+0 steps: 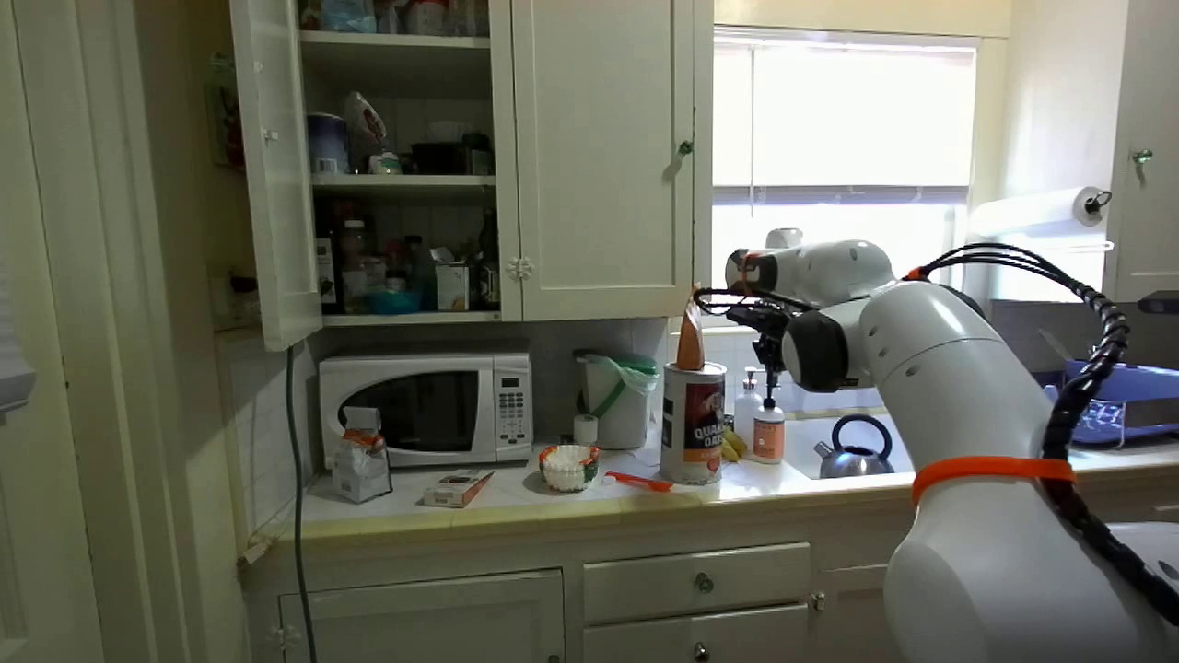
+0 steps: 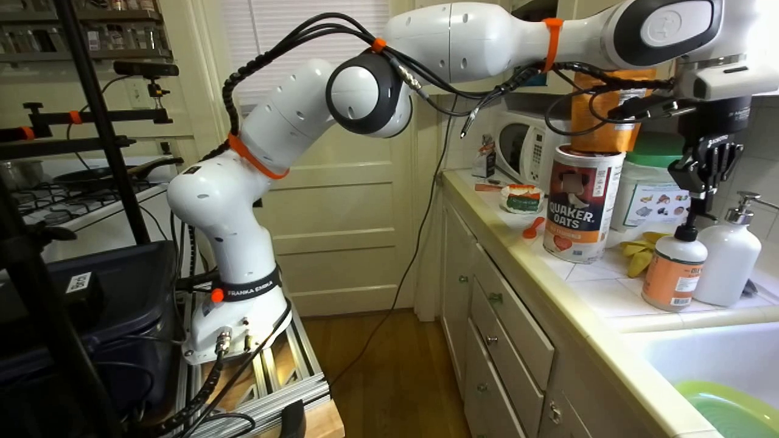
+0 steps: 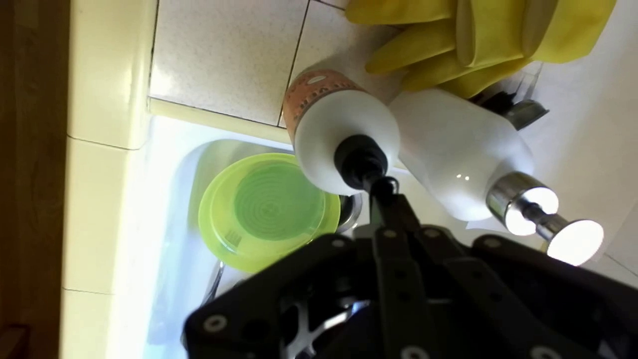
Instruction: Move the pump bottle with the orange label to the right then press down on the bottle.
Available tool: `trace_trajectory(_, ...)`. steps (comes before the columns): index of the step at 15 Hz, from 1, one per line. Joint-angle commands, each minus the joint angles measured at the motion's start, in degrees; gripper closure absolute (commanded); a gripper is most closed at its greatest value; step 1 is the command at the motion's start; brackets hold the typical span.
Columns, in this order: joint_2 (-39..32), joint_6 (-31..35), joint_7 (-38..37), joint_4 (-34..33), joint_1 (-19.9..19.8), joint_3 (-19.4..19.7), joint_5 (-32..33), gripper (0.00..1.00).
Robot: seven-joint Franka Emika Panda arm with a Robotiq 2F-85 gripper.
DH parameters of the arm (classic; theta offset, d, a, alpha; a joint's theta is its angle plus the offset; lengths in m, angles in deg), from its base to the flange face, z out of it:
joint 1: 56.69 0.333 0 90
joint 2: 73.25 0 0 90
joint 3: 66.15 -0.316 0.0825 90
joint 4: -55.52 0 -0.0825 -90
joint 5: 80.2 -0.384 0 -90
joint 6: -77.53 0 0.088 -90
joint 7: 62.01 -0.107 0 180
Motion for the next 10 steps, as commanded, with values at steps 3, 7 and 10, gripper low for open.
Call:
trace_trajectory(3, 0.89, -2.12, 1.1, -0.3, -1.16, -1.8, -2.18, 1.0)
trace_trajectory(7, 1.53, -2.08, 1.38, -0.33, -1.47, -2.35, -2.87, 1.0)
trace_trajectory(10, 2.82, -2.37, 2.08, 0.17, -1.83, -2.6, -3.4, 1.0)
